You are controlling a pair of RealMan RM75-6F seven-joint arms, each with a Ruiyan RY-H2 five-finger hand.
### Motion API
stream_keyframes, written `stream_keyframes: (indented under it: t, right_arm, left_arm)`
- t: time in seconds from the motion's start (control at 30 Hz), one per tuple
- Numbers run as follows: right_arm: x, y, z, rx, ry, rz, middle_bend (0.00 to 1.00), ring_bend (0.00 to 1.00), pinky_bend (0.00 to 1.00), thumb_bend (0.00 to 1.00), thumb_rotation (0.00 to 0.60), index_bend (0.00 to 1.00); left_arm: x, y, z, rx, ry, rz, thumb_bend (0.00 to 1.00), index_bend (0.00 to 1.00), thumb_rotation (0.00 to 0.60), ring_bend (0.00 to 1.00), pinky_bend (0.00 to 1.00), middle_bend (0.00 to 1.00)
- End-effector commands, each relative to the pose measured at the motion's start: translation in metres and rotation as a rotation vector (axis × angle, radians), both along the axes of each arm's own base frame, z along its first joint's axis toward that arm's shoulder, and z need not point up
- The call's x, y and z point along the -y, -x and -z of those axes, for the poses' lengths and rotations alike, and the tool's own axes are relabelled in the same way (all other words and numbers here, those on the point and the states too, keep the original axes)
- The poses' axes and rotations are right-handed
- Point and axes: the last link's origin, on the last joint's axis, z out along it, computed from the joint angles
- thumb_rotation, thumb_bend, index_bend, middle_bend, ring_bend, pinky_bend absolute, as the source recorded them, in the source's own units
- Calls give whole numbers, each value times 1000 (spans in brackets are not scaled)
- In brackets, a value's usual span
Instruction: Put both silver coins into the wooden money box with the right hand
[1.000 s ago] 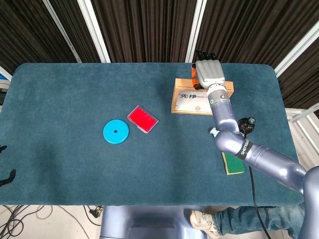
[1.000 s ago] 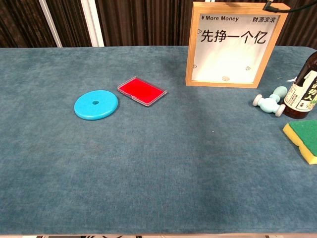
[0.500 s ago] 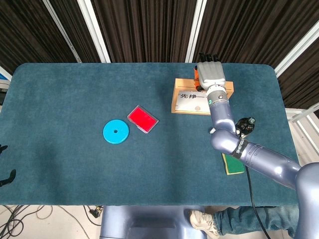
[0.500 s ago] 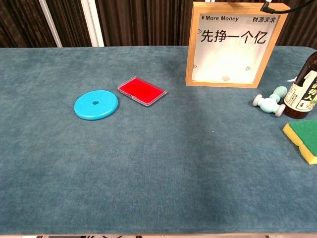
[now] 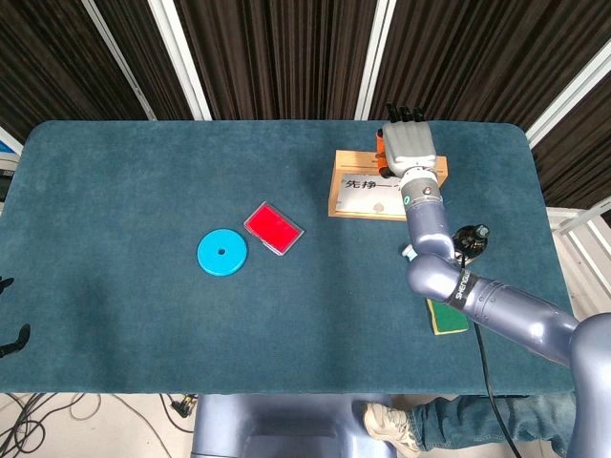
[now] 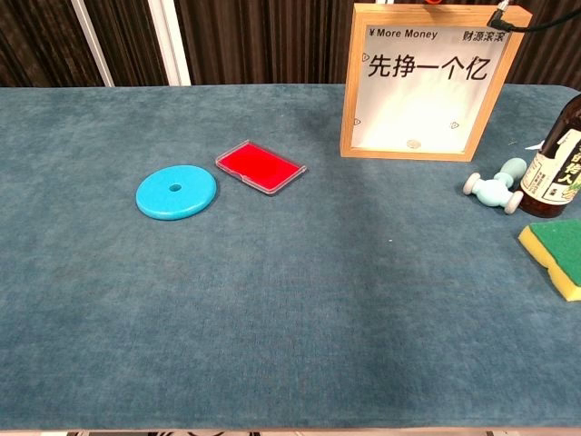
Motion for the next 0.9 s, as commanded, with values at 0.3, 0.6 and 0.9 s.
stream_keyframes:
  t: [0.3,0.6,0.9]
  right_arm:
    - [-1,6,-1,-6,8,20,22,0,0,513,600,681]
    - [-3,8,-2,-9,6,25,23,0,0,513,600,648]
    - [-3,11,-1,-9,-2,34,22,0,0,513,600,606]
  left_arm:
    - [0,0,0,-3,5,-4,397,102,600,0,0,0]
    - [0,0,0,-4,5,-5,397,102,600,0,0,0]
    - [0,0,0,-2,6,-6,397,102,600,0,0,0]
